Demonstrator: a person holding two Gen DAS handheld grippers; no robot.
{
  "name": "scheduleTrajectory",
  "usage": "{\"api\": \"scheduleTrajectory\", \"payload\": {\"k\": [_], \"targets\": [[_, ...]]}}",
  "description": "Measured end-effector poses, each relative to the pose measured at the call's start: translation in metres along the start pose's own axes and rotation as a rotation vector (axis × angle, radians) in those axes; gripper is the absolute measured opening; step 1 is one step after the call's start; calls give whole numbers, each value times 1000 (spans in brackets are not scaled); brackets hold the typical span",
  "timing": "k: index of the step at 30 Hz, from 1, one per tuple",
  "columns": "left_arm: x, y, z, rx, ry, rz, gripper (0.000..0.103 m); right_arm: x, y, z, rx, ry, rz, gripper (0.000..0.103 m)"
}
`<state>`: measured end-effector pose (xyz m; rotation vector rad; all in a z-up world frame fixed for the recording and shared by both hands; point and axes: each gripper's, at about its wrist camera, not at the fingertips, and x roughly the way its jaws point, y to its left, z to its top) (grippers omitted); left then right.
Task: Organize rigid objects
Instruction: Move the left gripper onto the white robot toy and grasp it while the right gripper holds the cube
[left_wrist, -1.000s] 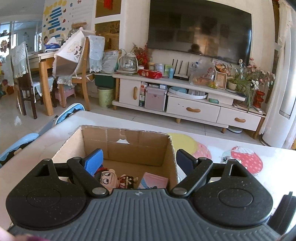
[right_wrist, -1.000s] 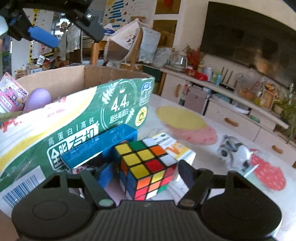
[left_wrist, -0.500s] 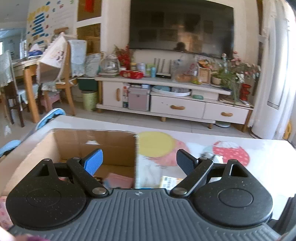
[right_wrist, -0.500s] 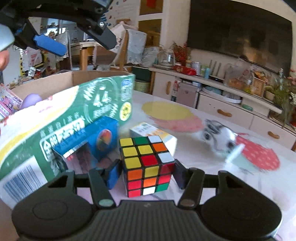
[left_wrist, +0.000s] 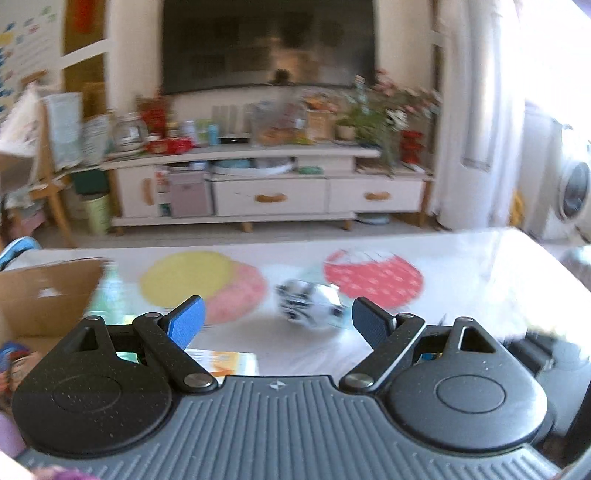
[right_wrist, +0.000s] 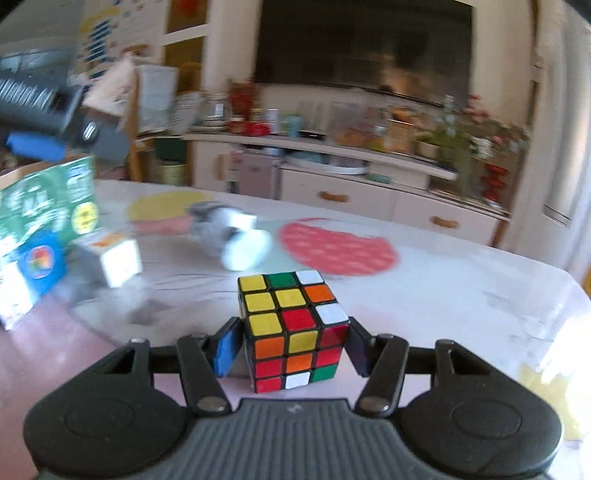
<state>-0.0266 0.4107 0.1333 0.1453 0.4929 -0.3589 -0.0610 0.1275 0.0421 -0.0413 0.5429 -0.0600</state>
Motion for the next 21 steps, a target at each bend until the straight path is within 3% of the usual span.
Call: {"api": "scheduleTrajectory", "payload": {"k": [5, 11, 21], "targets": [[27, -23, -14, 91, 13, -50, 103, 6, -23, -1, 42, -5, -29, 59], [59, -29, -22, 185, 10, -69, 103, 12, -33, -2, 80, 10, 14, 58], [107, -25, -12, 193, 27, -99, 103, 20, -41, -1, 143, 35, 88, 68]]}}
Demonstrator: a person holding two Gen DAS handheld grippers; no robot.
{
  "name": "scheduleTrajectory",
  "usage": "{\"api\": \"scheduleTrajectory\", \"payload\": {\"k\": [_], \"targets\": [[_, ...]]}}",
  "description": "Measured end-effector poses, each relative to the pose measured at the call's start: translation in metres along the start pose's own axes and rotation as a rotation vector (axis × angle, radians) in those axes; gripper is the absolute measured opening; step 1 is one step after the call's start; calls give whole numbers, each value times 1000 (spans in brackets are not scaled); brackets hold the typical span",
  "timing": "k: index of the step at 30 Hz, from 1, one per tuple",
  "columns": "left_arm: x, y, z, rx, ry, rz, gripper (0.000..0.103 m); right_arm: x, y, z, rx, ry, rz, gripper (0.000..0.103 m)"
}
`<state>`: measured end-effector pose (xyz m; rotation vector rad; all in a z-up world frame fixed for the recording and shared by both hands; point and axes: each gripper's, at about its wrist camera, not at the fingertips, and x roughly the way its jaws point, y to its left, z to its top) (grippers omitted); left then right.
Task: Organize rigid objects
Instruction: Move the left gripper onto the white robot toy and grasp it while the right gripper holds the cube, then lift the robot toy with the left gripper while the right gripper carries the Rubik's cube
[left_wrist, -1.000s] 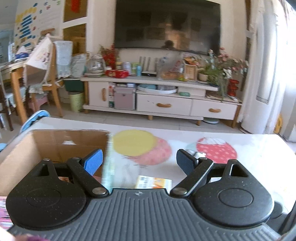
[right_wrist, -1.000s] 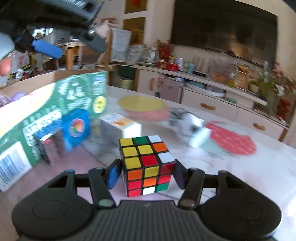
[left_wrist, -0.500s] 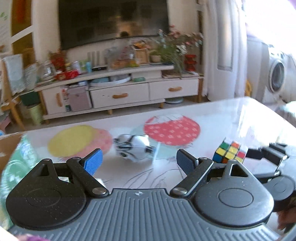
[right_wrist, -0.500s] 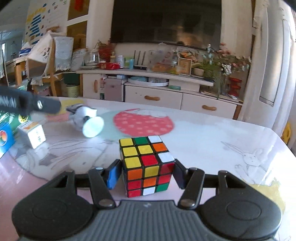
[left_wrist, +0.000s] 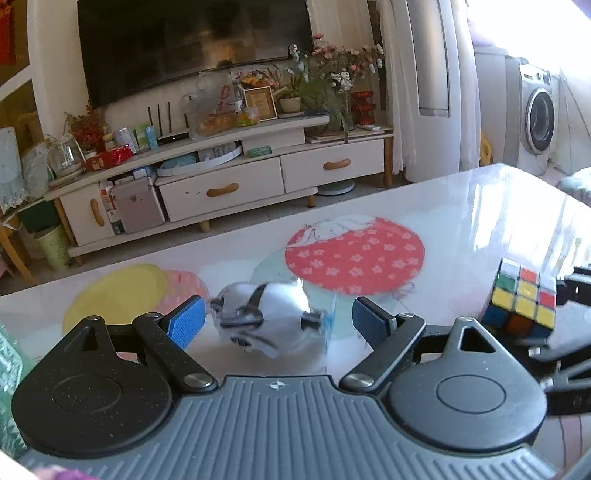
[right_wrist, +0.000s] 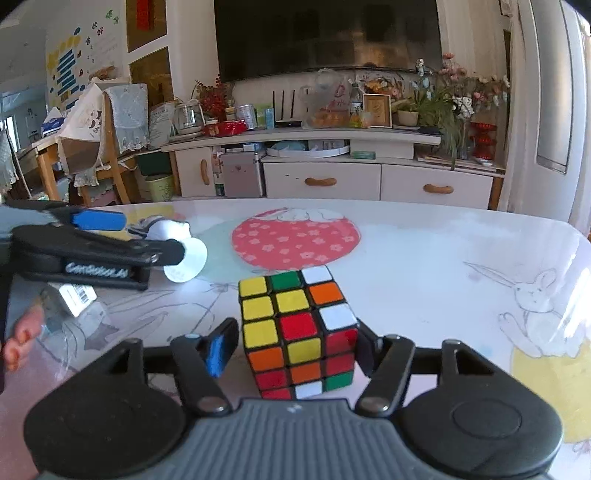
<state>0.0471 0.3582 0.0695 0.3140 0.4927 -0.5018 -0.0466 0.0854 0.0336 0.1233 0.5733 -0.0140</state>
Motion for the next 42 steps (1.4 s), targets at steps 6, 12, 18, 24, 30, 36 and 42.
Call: {"api": "scheduleTrajectory", "payload": {"k": [6, 12, 18, 24, 30, 36, 42], "targets": [[18, 11, 7, -40, 23, -39, 103, 1, 0, 2, -1, 1, 9, 73], [35, 19, 7, -86, 80, -71, 103, 2, 3, 2, -24, 2, 7, 79], [39, 13, 8, -76, 67, -45, 103, 3, 5, 4, -34, 3, 0, 81], [39, 6, 6, -70, 59, -13, 103, 4, 7, 5, -38, -1, -17, 79], [29, -3, 2, -100, 61, 40, 103, 6, 5, 7, -38, -1, -21, 64], [10, -9, -7, -140, 78, 93, 103, 6, 5, 6, -36, -8, -10, 63], [-17, -24, -23, -155, 90, 127, 103, 1, 8, 3, -59, -10, -28, 63]]}}
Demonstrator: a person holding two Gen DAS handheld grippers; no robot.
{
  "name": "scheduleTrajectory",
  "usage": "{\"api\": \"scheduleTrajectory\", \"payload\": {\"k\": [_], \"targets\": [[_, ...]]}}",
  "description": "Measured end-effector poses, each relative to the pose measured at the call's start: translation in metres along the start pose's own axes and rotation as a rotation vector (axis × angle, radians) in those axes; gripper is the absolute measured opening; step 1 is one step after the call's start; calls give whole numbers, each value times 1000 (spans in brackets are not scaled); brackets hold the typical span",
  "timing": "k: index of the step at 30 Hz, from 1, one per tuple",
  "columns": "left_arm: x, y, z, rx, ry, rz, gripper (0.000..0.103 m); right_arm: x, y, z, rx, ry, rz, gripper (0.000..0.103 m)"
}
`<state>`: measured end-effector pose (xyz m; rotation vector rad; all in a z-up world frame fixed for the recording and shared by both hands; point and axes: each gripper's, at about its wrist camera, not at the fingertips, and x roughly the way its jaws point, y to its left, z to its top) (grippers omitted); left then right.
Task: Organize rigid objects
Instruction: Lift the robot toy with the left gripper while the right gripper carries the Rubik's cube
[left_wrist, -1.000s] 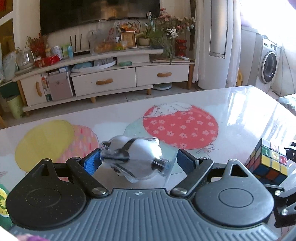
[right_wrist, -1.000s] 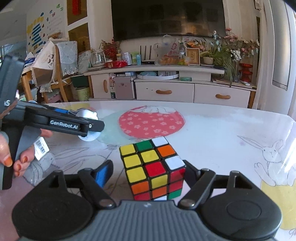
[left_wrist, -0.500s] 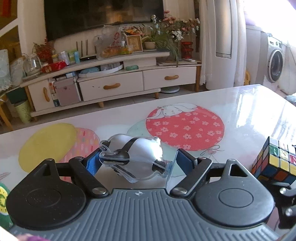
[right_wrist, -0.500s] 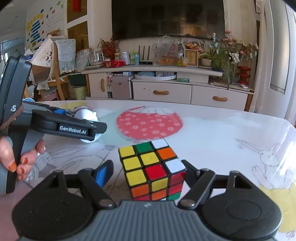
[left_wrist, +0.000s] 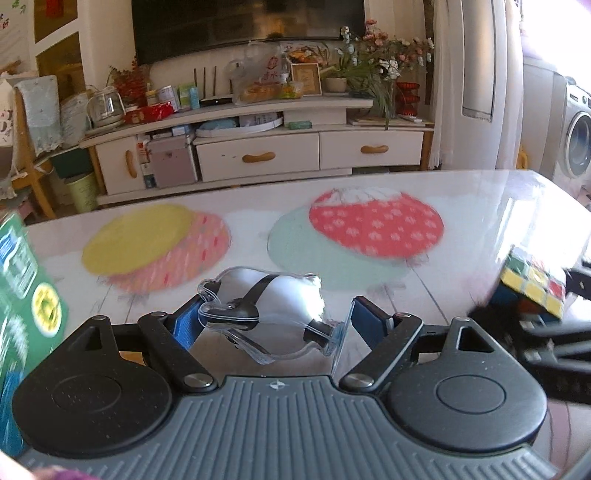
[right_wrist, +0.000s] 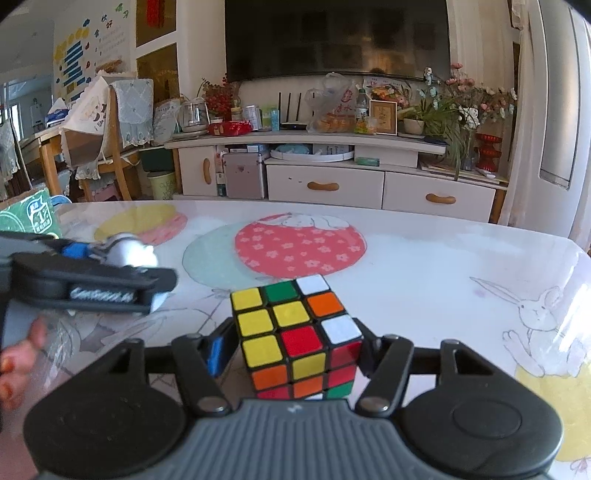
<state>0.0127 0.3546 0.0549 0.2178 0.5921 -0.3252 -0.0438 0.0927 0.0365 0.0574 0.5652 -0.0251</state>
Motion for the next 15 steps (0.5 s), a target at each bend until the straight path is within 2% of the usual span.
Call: {"api": "scheduleTrajectory", "payload": {"k": [9, 15], "targets": [[-37, -16, -23, -2, 29, 6, 103, -21, 12, -13, -49, -20, -51, 63], [-56, -25, -35, 6, 50, -28, 103, -40, 10, -25, -23, -37, -105, 63]]}}
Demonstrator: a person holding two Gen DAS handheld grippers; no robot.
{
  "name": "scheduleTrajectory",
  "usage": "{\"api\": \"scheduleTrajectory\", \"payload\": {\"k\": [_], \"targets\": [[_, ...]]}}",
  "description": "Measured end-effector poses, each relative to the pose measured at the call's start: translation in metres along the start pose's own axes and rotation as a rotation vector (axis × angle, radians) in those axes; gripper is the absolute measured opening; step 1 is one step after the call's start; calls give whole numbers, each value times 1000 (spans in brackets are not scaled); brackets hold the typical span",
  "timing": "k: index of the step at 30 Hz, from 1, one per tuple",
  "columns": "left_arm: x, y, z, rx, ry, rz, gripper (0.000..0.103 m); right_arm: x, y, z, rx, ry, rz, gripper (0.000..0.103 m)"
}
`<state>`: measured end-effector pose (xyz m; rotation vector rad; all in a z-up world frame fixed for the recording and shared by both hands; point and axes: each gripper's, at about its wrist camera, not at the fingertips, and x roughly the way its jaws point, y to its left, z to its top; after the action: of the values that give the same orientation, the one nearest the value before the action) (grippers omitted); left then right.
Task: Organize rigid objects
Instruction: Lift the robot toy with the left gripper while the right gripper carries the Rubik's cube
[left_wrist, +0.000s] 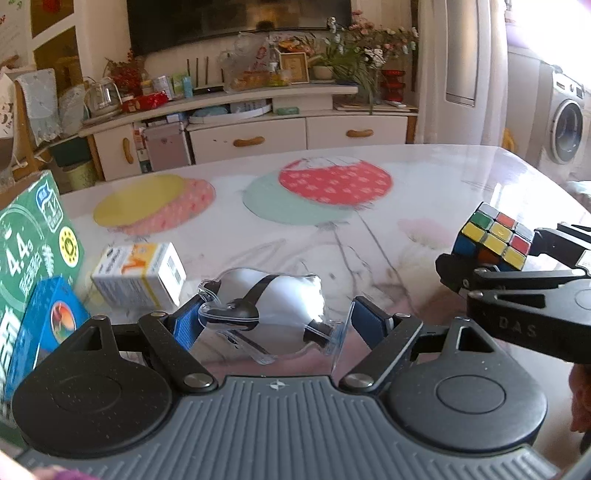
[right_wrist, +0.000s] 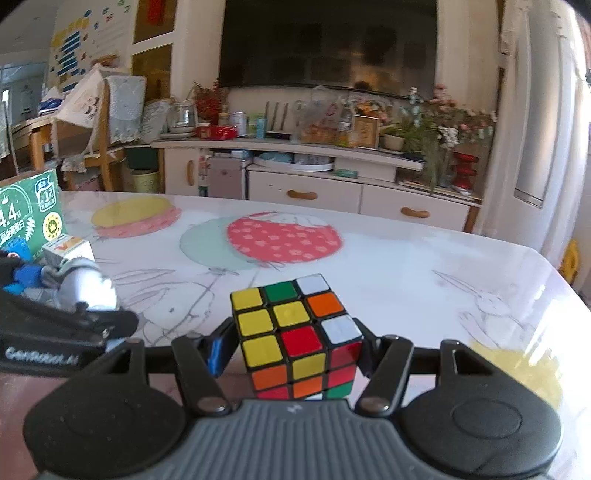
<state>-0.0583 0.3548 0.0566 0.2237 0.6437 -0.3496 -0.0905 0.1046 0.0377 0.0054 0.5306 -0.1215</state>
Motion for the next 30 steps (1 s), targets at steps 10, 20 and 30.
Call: {"api": "scheduleTrajectory", "payload": {"k": [10, 20, 30], "targets": [[-23, -3, -17, 0, 21, -37, 103, -35, -1, -22, 19, 28, -55, 63], [-47, -1, -20, -5, 22, -103, 103, -68, 7, -31, 65, 59, -70, 63], [-86, 10, -15, -8, -13, -173, 103, -91, 24, -30, 45, 85, -79, 63]]}}
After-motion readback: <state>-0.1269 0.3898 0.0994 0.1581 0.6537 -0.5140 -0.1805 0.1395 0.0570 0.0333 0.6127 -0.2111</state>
